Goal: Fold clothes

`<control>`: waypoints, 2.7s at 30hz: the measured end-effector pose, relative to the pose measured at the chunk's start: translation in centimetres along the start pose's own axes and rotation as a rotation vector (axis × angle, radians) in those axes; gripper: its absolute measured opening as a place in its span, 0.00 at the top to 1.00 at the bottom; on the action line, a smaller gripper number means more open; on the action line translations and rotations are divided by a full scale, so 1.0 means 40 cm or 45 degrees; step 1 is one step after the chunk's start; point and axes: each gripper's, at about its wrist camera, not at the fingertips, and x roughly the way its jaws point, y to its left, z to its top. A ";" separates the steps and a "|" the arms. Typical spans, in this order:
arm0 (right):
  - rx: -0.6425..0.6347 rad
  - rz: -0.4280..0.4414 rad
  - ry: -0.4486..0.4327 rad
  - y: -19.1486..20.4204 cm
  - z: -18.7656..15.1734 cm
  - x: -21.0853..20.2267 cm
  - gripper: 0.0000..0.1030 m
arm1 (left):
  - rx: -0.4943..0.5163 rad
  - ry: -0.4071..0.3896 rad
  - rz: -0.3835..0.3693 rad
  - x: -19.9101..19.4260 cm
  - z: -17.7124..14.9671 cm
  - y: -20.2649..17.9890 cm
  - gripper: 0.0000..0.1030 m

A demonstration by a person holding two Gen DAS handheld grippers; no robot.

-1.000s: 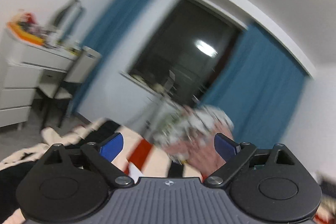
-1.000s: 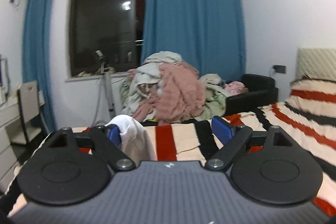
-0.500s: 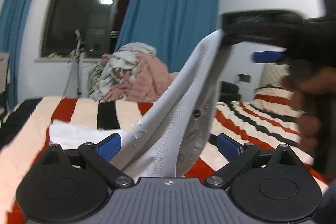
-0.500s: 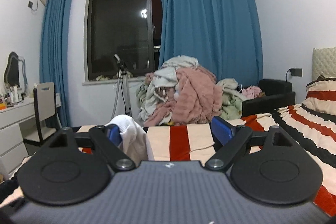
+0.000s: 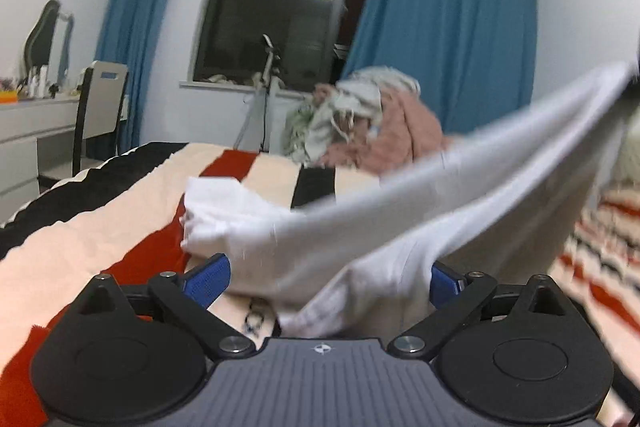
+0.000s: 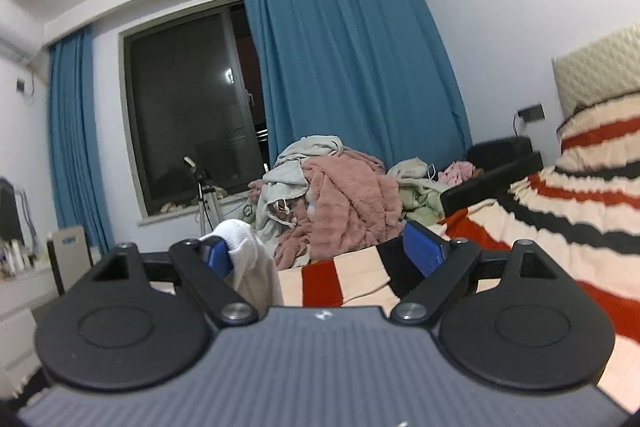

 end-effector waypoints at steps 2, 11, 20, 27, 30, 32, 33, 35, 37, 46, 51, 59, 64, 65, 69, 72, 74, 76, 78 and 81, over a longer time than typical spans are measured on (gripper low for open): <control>-0.013 -0.008 -0.033 0.001 0.003 -0.013 0.15 | 0.078 0.067 0.044 0.023 -0.017 -0.018 0.04; -0.149 -0.056 -0.076 0.033 -0.009 -0.033 0.15 | -0.138 -0.041 0.243 0.037 0.010 0.053 0.04; -0.085 -0.231 0.144 0.007 -0.013 -0.029 0.21 | -0.574 -0.488 0.574 -0.138 0.150 0.250 0.09; -0.166 -0.079 0.202 0.108 0.045 -0.033 0.21 | -0.532 -0.232 0.310 -0.151 0.144 0.292 0.04; -0.180 -0.039 0.210 0.125 0.061 -0.033 0.21 | -0.437 -0.176 0.076 -0.148 0.110 0.228 0.02; -0.188 -0.012 0.215 0.137 0.072 -0.033 0.21 | -0.368 -0.132 -0.080 -0.145 0.083 0.169 0.01; -0.181 -0.005 0.218 0.136 0.073 -0.033 0.21 | -0.314 -0.112 -0.154 -0.143 0.069 0.131 0.00; -0.161 0.010 0.218 0.134 0.073 -0.033 0.21 | -0.193 -0.068 -0.231 -0.119 0.035 0.047 0.00; -0.135 0.035 0.212 0.126 0.067 -0.034 0.21 | -0.104 -0.016 -0.249 -0.080 -0.006 -0.028 0.00; -0.008 0.074 0.121 0.047 0.031 -0.051 0.20 | -0.204 0.076 0.115 0.110 -0.092 -0.058 0.02; 0.050 0.067 0.109 0.015 0.008 -0.047 0.20 | -0.291 -0.009 0.325 0.099 -0.096 -0.022 0.01; -0.056 0.012 0.073 0.038 -0.006 -0.044 0.20 | -0.275 0.019 0.323 0.141 -0.056 -0.003 0.02; -0.124 -0.036 0.085 0.031 -0.027 -0.034 0.20 | -0.355 -0.136 0.458 0.116 -0.010 0.059 0.03; -0.135 -0.038 0.086 0.030 -0.029 -0.033 0.20 | -0.353 -0.185 0.489 0.095 0.001 0.065 0.03; -0.216 -0.036 -0.014 0.045 -0.030 -0.059 0.18 | -0.346 -0.356 0.568 -0.007 0.035 0.086 0.03; -0.290 -0.027 -0.037 0.070 -0.033 -0.074 0.18 | -0.339 -0.462 0.601 -0.091 0.056 0.099 0.04; -0.303 -0.026 -0.013 0.079 -0.033 -0.080 0.18 | -0.327 -0.464 0.595 -0.129 0.075 0.110 0.04; -0.290 -0.031 0.032 0.083 -0.032 -0.083 0.18 | -0.290 -0.396 0.553 -0.154 0.094 0.119 0.07; -0.279 -0.031 0.062 0.087 -0.030 -0.087 0.18 | -0.275 -0.327 0.546 -0.172 0.091 0.125 0.07; -0.289 -0.037 0.070 0.099 -0.028 -0.097 0.18 | -0.271 -0.211 0.525 -0.194 0.078 0.133 0.07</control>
